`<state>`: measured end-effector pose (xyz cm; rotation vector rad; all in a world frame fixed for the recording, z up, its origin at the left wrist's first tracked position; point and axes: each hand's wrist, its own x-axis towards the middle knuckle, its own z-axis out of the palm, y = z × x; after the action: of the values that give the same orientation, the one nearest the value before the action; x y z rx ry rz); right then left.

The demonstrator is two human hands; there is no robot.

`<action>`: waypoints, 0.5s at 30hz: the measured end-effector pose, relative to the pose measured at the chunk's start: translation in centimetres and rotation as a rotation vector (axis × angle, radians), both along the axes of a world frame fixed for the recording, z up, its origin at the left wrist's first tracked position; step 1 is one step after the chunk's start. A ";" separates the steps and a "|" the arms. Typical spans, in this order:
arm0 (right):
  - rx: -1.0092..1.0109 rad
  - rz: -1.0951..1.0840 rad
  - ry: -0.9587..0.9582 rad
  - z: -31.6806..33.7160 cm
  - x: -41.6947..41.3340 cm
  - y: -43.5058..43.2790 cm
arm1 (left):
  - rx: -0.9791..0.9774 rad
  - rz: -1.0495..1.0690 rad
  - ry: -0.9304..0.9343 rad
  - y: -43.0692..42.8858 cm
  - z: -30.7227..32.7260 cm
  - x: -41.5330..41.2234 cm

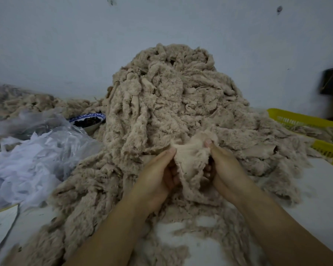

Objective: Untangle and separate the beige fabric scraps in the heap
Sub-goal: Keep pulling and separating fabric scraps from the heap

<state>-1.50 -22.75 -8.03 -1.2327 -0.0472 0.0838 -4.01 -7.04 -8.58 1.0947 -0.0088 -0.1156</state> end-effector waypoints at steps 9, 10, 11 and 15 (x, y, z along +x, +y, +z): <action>-0.170 0.204 -0.099 -0.2 -0.6 0.0 | 0.194 0.110 -0.157 -0.1 -0.3 -0.1; -0.278 0.197 -0.198 -0.3 -0.7 0.1 | 0.274 0.134 -0.189 -0.2 -0.4 -0.2; -0.386 0.178 -0.284 -0.4 -0.8 0.3 | 0.346 0.170 -0.216 -0.4 -0.4 -0.4; -0.479 -0.083 -0.202 -0.7 0.0 0.4 | 0.332 0.296 -0.249 -0.3 -0.2 -0.1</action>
<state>-1.48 -22.39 -8.78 -1.7168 -0.1587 -0.1088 -4.12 -7.30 -8.83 1.4232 -0.0528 0.2951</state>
